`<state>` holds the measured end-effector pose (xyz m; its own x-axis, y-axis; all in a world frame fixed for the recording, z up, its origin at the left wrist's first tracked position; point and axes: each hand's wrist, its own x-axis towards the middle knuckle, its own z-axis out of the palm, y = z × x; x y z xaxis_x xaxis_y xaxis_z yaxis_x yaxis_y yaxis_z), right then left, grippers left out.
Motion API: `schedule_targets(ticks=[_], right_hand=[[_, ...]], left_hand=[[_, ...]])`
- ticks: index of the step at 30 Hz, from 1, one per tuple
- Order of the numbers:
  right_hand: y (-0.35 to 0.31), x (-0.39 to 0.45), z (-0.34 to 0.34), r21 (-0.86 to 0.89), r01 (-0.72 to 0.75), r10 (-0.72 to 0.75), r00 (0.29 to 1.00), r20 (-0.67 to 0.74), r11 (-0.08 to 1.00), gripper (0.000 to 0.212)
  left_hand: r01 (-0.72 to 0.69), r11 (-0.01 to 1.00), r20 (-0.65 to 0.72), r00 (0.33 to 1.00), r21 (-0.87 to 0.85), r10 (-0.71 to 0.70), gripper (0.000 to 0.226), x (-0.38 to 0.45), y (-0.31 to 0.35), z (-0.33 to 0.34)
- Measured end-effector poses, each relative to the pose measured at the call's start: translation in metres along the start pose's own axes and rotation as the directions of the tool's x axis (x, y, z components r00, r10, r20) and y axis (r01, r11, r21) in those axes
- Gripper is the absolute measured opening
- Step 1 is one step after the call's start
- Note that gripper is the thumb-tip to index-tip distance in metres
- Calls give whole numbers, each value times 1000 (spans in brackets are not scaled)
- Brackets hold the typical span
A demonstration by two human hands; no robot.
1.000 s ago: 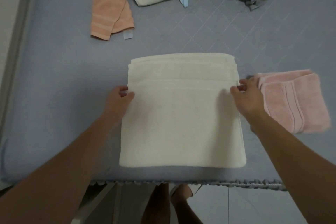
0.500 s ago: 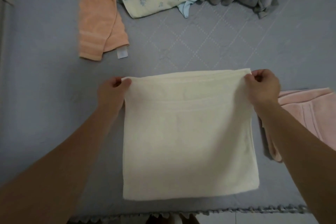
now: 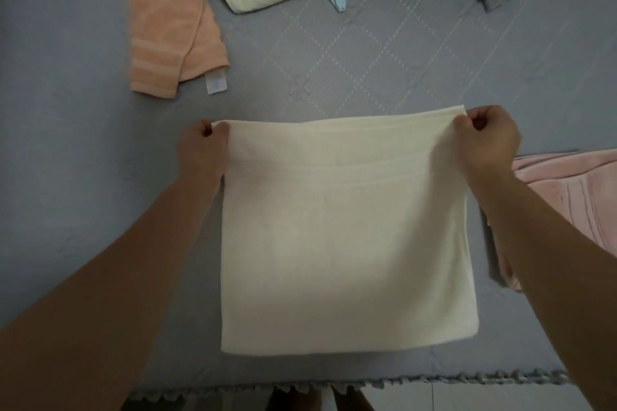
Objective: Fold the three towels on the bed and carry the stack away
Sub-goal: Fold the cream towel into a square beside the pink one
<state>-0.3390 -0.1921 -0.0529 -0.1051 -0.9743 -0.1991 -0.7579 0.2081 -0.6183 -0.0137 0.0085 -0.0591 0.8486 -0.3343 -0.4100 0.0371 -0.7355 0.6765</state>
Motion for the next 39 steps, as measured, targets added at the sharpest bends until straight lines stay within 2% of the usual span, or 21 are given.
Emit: schedule_targets(ticks=[2,4,7,9,12,14,15,17,19,20,22,25,27,30,32,33,34,35,37,38,39], right_hand=[[-3,1,-2,44,35,-33,999,-36,998,7],[-1,1,-2,23,24,-23,999,-42,999,12],[11,6,0,-163,-84,93,994,52,983,24],[13,6,-1,-229,-117,144,984,107,966,24],[9,-7,-5,-132,-59,72,993,95,989,33],[5,-30,-9,-229,165,-160,986,41,959,49],[2,-46,-9,-304,310,-300,951,81,901,58],[-6,-85,4,-316,558,-484,827,285,767,70],[-12,-120,32,-241,720,-570,673,471,651,69],[-12,-132,47,-230,769,-582,612,535,597,68],[-1,-136,68,-267,811,-566,561,604,520,68],[29,-103,72,-357,827,-569,559,604,433,76],[40,-89,66,-393,807,-572,591,570,441,80],[42,-85,58,-472,672,-490,739,461,570,82],[34,-87,52,-512,532,-393,846,362,674,82],[28,-90,51,-509,498,-369,866,338,702,82],[22,-97,49,-481,516,-388,854,346,709,81],[20,-107,50,-435,588,-449,806,384,682,80],[34,-135,53,-332,777,-578,624,526,535,75],[48,-147,51,-306,839,-600,537,592,449,73],[65,-152,45,-311,867,-592,495,636,390,71]], left_hand=[[25,997,-28,999,-79,-27,15,-1,1,-2],[106,986,12,994,-126,-105,14,-3,-2,-2],[215,973,111,972,-81,-205,17,-2,-10,0],[148,989,47,988,-11,-147,7,-2,-10,0],[-122,981,-55,990,152,132,37,-13,-11,-8],[-366,871,-30,917,328,397,50,-31,-13,-9],[-476,785,30,861,397,507,54,-44,-14,-6],[-669,587,219,724,457,654,56,-76,-14,13],[-812,389,441,569,435,694,56,-105,-19,43],[-842,306,530,523,444,667,56,-112,-23,56],[-835,228,595,523,501,610,59,-103,-37,69],[-753,267,504,617,602,604,64,-55,-62,54],[-690,327,441,686,645,578,65,-30,-77,33],[-592,380,369,774,711,515,64,-29,-81,12],[-579,374,342,773,725,534,65,-39,-67,15],[-596,371,335,752,712,567,65,-48,-55,21],[-634,364,340,716,682,610,66,-59,-44,31],[-686,341,363,665,643,653,66,-73,-37,45],[-768,287,448,586,572,675,65,-109,-44,71],[-777,273,487,584,567,649,65,-126,-60,77],[-770,261,515,598,583,614,65,-137,-80,76]])
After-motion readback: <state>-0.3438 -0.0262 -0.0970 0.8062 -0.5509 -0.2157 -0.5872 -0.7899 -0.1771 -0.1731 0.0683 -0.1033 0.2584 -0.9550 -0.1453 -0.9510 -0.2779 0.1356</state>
